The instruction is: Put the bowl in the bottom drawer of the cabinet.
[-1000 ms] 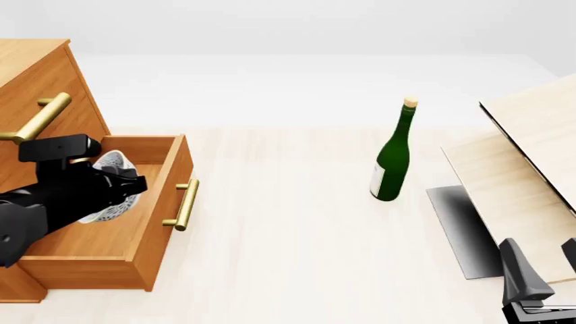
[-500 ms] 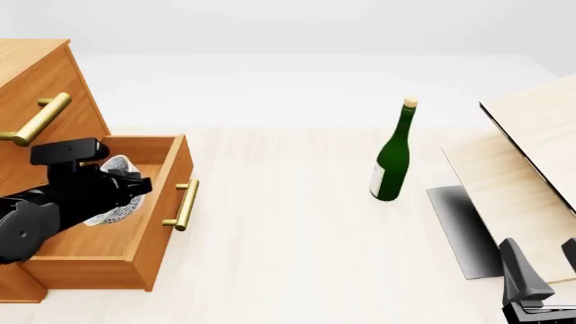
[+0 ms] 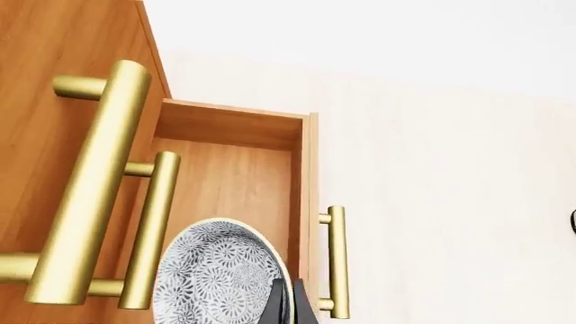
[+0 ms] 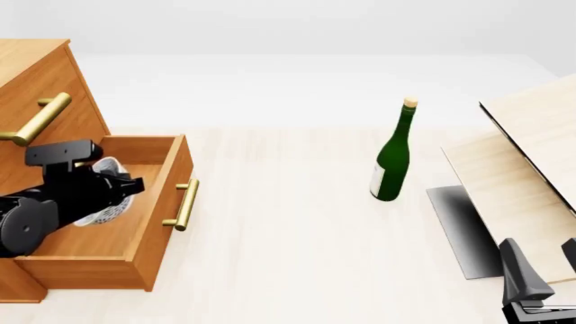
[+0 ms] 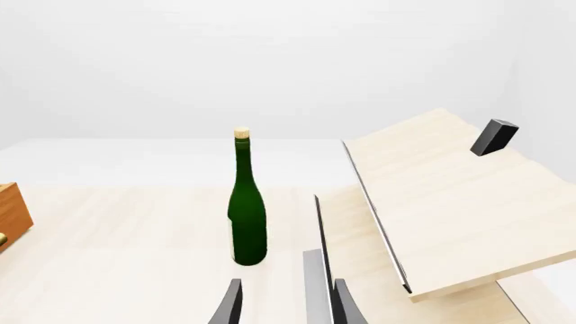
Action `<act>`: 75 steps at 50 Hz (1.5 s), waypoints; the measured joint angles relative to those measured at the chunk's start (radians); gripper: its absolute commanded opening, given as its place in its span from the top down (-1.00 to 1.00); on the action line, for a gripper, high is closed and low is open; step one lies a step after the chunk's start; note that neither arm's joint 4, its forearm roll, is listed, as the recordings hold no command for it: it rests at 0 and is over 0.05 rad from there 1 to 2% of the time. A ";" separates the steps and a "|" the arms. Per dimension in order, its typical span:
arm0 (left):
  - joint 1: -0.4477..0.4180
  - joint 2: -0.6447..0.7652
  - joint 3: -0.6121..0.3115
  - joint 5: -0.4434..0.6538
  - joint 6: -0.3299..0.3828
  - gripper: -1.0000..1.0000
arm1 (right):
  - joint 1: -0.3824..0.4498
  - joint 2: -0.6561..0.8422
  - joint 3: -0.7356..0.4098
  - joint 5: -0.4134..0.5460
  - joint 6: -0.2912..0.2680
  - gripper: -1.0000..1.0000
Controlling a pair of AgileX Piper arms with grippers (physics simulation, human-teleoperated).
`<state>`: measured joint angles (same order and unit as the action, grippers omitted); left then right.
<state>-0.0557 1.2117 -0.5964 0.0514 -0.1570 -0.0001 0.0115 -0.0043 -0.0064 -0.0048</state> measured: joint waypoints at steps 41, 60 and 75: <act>0.033 0.076 0.030 -0.075 0.029 1.00 | 0.000 0.000 0.000 0.000 0.000 -1.00; 0.050 0.114 0.036 -0.118 0.061 1.00 | 0.000 0.000 0.000 0.000 0.000 -1.00; 0.059 0.149 0.043 -0.156 0.077 1.00 | 0.000 0.000 0.000 0.000 0.000 -1.00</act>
<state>0.0033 1.3606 -0.5534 -0.1045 -0.0800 -0.0002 0.0115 -0.0043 -0.0065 -0.0047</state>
